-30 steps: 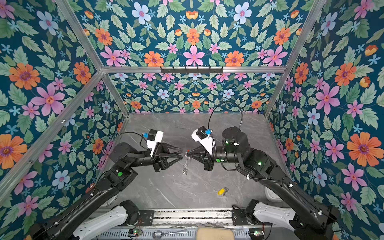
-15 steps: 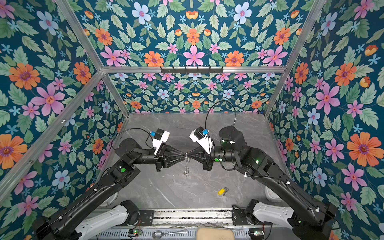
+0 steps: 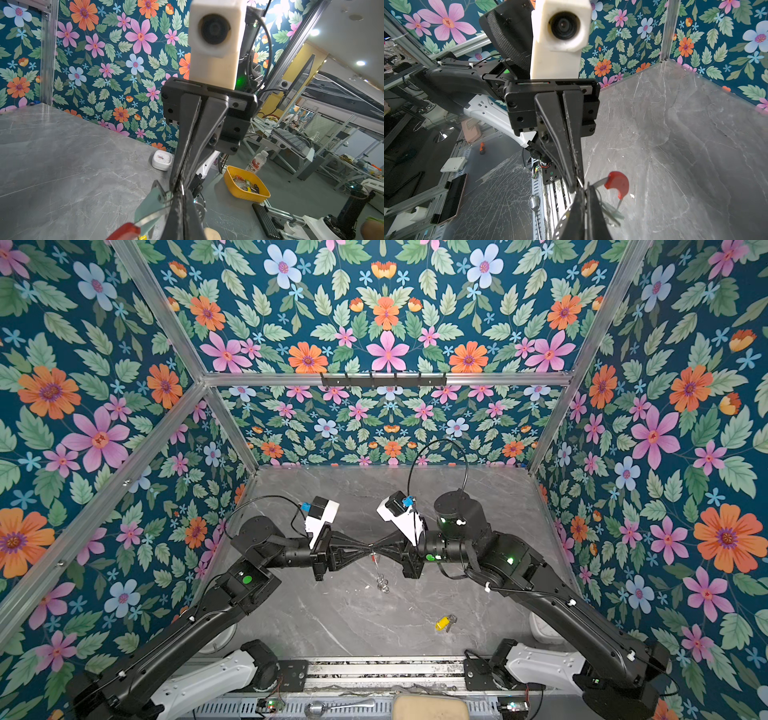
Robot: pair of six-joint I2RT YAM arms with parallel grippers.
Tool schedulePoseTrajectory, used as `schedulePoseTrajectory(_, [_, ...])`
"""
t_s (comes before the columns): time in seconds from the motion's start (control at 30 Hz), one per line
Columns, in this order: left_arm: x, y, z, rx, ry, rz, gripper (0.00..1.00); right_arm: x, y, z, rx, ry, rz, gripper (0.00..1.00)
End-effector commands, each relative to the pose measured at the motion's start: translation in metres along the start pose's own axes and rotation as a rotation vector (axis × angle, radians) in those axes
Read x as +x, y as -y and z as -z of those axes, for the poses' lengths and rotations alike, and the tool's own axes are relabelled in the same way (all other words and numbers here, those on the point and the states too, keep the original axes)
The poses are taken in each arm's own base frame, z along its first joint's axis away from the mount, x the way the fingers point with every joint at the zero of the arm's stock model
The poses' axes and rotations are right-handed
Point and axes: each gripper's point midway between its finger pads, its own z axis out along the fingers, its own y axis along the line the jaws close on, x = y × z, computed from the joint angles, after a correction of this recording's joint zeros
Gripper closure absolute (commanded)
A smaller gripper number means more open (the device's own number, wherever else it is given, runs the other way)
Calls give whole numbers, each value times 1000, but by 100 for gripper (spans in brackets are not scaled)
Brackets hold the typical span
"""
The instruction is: Remove the keys from the keyring
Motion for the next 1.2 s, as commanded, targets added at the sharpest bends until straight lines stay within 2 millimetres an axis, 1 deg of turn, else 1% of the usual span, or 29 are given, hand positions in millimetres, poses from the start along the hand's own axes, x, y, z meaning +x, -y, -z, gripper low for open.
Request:
schedulePoseTrajectory(0.0, [-8, 10, 3, 18, 33, -91, 100, -13, 5, 3, 40, 73, 29, 71])
schedulePoseTrajectory(0.03, [-8, 11, 4, 15, 36, -101, 100, -15, 4, 6, 32, 95, 37, 59])
schedulePoseTrajectory(0.07, [-8, 13, 5, 18, 37, -110, 100, -17, 3, 10, 11, 117, 37, 53])
schedulePoseTrajectory(0.13, [-8, 15, 7, 19, 44, -128, 100, -22, 9, 20, -56, 182, -24, 47])
schedulePoseTrajectory(0.17, [-9, 18, 8, 25, 50, -139, 100, -27, 15, 26, -86, 232, -56, 42])
schedulePoseTrajectory(0.23, [-10, 23, 10, 36, 56, -156, 100, -28, 21, 35, -143, 303, -82, 39])
schedulePoseTrajectory(0.33, [-10, 28, 12, 53, 59, -171, 100, -20, 8, 35, -242, 304, -31, 38])
schedulePoseTrajectory(0.4, [-11, 32, 12, 70, 60, -172, 100, -15, 1, 32, -319, 293, -31, 38])
schedulePoseTrajectory(0.63, [-14, 34, 13, 81, 81, -172, 100, -5, -8, 23, -450, 245, -57, 37])
schedulePoseTrajectory(0.7, [-16, 33, 13, 72, 93, -172, 100, -3, -10, 20, -474, 239, -61, 38])
schedulePoseTrajectory(0.83, [-16, 29, 13, 57, 104, -167, 100, 1, -21, 15, -514, 217, -48, 42])
schedulePoseTrajectory(0.9, [-17, 29, 13, 54, 109, -167, 100, 4, -24, 12, -528, 200, -52, 46])
schedulePoseTrajectory(1.03, [-18, 27, 13, 43, 117, -166, 100, 5, -24, 8, -524, 199, -55, 53])
schedulePoseTrajectory(1.17, [-20, 26, 15, 31, 130, -171, 100, 7, -23, 5, -506, 198, -62, 66])
